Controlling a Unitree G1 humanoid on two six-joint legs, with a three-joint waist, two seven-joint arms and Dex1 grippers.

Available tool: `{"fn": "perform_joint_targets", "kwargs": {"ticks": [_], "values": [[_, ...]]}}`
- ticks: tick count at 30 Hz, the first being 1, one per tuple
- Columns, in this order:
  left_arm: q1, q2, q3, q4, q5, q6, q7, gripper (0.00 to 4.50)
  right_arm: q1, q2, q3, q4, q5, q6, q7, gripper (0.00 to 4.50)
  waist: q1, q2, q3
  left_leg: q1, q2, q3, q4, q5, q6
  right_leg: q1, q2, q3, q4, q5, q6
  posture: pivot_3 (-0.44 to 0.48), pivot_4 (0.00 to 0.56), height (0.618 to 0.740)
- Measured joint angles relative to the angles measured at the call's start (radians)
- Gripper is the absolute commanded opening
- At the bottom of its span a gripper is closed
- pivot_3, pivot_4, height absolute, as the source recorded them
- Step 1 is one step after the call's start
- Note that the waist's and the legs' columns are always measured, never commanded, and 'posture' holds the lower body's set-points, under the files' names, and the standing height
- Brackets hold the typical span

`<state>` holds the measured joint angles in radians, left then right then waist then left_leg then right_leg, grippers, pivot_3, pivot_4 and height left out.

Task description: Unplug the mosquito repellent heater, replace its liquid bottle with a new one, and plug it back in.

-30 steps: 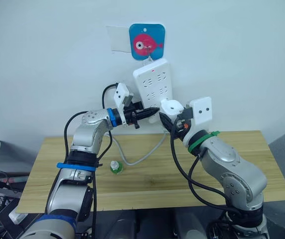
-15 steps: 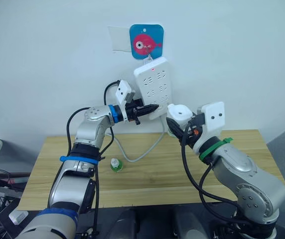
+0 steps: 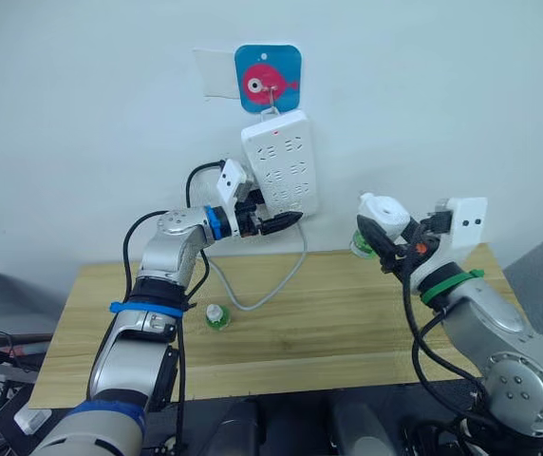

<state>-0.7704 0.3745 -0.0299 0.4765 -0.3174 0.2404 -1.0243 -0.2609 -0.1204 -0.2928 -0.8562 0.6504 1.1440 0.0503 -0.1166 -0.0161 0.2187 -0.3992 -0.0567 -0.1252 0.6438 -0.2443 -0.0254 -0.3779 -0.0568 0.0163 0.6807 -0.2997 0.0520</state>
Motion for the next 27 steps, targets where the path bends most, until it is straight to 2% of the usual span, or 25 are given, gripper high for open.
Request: {"fn": "perform_joint_targets", "kwargs": {"ticks": [3,6,10,13,16,19,23,27], "values": [[0.08,0.061,0.017,-0.06,0.0,0.056,0.011,4.46,0.016,-0.019,-0.034,0.04,0.034,-0.022,0.022,2.92,-0.02,0.001,0.001,-0.001,0.001,0.002,-0.002,0.0,0.0,-0.003,0.001,0.001,0.0,0.0,0.0,-0.234,0.222,0.74],[0.168,0.133,0.046,-0.148,-0.008,0.106,0.013,4.46,0.016,0.019,-0.089,0.089,0.099,-0.023,0.006,2.92,-0.029,0.002,0.002,-0.003,0.003,0.003,-0.004,0.0,0.0,-0.007,0.001,0.003,0.0,0.0,-0.001,-0.215,0.225,0.74],[0.351,0.194,0.096,-0.375,-0.043,0.147,0.02,4.46,0.019,0.105,-0.168,0.174,0.242,-0.016,-0.071,2.92,-0.025,0.003,0.002,-0.003,0.005,0.006,-0.011,0.0,0.0,-0.011,-0.001,0.008,-0.002,-0.002,-0.004,-0.188,0.224,0.74],[0.496,0.198,0.11,-0.575,-0.07,0.135,0.034,4.46,0.024,0.141,-0.216,0.232,0.375,-0.009,-0.162,2.92,-0.018,0.004,0.003,-0.003,0.007,0.008,-0.014,0.0,0.0,-0.012,-0.001,0.01,-0.003,-0.002,-0.004,-0.169,0.236,0.74],[0.563,0.141,0.092,-0.77,-0.079,0.103,0.088,4.46,0.025,0.16,-0.241,0.294,0.534,-0.026,-0.292,2.92,0.002,0.004,0.007,-0.003,0.007,0.013,-0.014,0.0,0.0,-0.011,-0.001,0.015,-0.003,-0.001,-0.004,-0.166,0.237,0.74],[0.592,0.068,0.01,-0.88,-0.072,0.076,0.142,4.46,0.037,0.167,-0.238,0.34,0.704,-0.087,-0.427,2.92,0.008,0.004,0.008,-0.001,0.007,0.018,-0.014,0.0,0.0,-0.011,0.0,0.018,-0.002,0.0,-0.002,-0.167,0.247,0.74],[0.596,-0.05,-0.124,-0.863,-0.02,0.025,0.202,4.46,0.091,0.155,-0.211,0.355,0.879,-0.187,-0.532,2.92,0.008,0.002,0.013,0.0,0.007,0.02,-0.013,0.0,0.0,-0.011,0.002,0.021,-0.002,0.0,-0.001,-0.176,0.259,0.74],[0.554,-0.117,-0.198,-0.746,0.054,-0.074,0.232,4.46,0.13,0.119,-0.145,0.343,1.001,-0.304,-0.601,2.92,-0.002,0.002,0.021,0.001,0.01,0.023,-0.013,0.0,0.0,-0.012,0.004,0.022,-0.001,0.0,-0.001,-0.2,0.259,0.74]]}}
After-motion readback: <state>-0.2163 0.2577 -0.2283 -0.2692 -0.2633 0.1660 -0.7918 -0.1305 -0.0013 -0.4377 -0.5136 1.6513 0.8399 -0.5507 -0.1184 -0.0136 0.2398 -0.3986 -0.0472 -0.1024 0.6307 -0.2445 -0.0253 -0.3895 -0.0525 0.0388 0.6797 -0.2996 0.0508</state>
